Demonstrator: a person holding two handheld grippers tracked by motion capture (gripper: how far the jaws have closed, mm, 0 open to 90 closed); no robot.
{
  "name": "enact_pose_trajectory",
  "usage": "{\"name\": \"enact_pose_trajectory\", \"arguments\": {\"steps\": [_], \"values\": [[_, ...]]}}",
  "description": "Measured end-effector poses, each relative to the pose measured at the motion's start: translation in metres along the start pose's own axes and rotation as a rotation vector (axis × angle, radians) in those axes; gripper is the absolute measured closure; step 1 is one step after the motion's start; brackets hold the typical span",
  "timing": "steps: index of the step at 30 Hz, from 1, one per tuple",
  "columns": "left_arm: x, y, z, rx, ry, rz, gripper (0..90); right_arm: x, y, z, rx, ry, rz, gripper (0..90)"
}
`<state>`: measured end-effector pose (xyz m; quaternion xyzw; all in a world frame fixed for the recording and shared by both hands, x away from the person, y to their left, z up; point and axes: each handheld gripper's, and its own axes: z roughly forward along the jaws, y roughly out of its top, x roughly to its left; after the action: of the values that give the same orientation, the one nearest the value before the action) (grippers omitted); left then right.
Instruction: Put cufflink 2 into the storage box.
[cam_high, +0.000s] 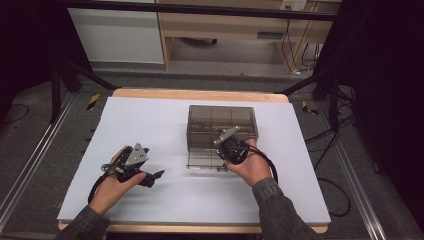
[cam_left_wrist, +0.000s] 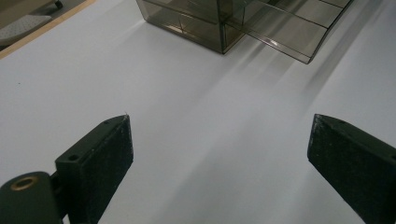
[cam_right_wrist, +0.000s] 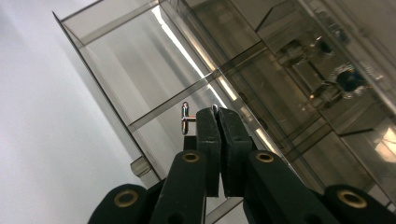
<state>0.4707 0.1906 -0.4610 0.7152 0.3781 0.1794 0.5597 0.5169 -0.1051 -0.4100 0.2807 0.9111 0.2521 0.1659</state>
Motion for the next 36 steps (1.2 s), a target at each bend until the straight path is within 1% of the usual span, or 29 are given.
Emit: {"name": "enact_pose_trajectory", "arguments": {"steps": [5,12,14,18,20,23,27,29,31,34,36], "values": [[-0.001,0.0,0.0,0.003,-0.003,0.0,6.7,-0.001,0.001,0.005,0.016,0.006,-0.002,88.1],[-0.001,0.0,0.0,0.002,-0.004,0.002,6.7,-0.002,0.001,0.009,0.026,0.015,0.002,88.0],[-0.001,0.0,0.0,0.001,-0.005,0.0,6.6,-0.003,0.001,0.008,0.025,0.017,0.009,87.3],[-0.001,0.002,0.0,-0.004,-0.003,0.002,6.7,-0.005,0.001,0.0,-0.012,0.03,0.035,85.4],[-0.001,0.004,-0.001,-0.005,-0.005,0.003,6.6,-0.005,0.0,-0.006,-0.022,0.026,0.032,85.8],[0.0,0.01,-0.001,-0.006,-0.014,0.004,6.6,-0.003,-0.002,-0.018,-0.055,0.019,0.045,86.6],[-0.003,0.019,0.004,-0.001,-0.026,0.011,6.6,0.005,-0.011,-0.031,-0.096,0.006,0.062,89.9],[-0.004,0.024,0.009,0.004,-0.034,0.015,6.6,0.01,-0.017,-0.036,-0.114,0.003,0.079,90.0],[-0.007,0.029,0.014,0.009,-0.038,0.024,6.7,0.016,-0.023,-0.039,-0.128,-0.002,0.081,90.0],[-0.01,0.041,0.021,0.011,-0.047,0.024,6.9,0.025,-0.033,-0.044,-0.144,-0.015,0.094,90.0],[-0.012,0.049,0.027,0.012,-0.045,0.033,7.2,0.029,-0.039,-0.048,-0.163,-0.023,0.104,90.0]]}}
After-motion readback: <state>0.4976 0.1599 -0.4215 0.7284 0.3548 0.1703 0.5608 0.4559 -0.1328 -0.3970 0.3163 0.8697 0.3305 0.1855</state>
